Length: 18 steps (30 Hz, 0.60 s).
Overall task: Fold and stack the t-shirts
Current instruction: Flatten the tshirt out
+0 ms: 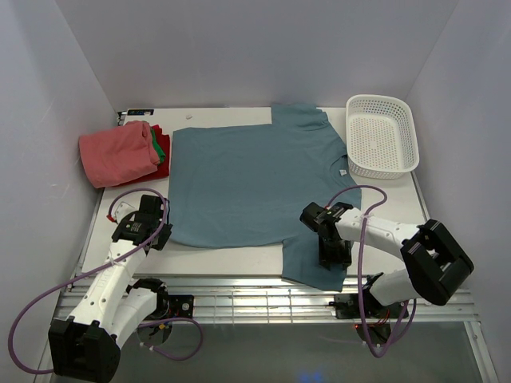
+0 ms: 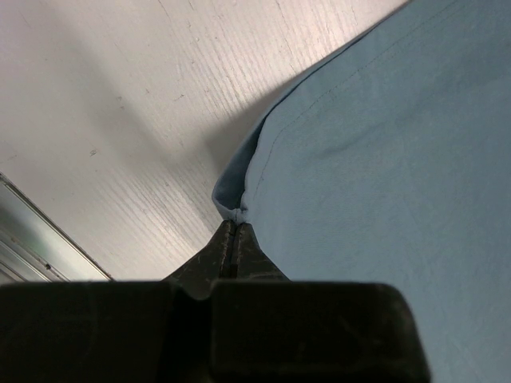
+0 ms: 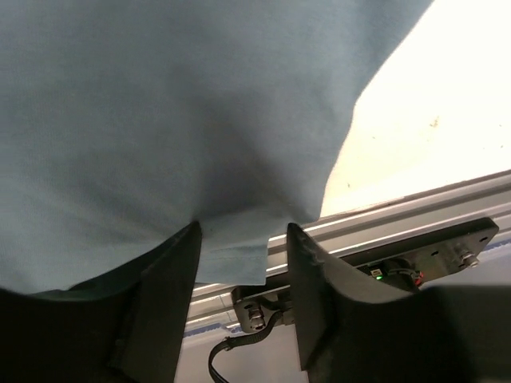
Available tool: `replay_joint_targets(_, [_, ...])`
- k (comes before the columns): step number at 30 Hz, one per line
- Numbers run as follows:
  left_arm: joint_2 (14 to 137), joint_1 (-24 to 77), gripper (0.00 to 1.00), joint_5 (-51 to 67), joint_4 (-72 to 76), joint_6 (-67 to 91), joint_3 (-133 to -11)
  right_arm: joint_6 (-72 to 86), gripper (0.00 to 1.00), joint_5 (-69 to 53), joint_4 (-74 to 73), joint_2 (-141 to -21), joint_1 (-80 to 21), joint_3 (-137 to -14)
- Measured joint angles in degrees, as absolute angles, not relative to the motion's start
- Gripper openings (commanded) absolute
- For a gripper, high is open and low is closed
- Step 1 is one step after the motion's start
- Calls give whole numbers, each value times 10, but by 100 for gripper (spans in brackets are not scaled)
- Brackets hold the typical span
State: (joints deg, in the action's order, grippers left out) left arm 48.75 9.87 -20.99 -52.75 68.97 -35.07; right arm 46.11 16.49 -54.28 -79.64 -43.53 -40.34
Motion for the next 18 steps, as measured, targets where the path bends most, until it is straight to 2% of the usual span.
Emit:
replay_joint_targets(4, [487, 99, 0, -213, -530, 690, -351, 450, 39, 153, -532, -804, -435, -406])
replay_joint_targets(14, [487, 99, 0, -220, -535, 690, -351, 426, 33, 135, -521, -820, -434, -409])
replay_joint_targets(18, [488, 99, 0, -224, -536, 690, -351, 417, 18, 126, -513, -821, -434, -407])
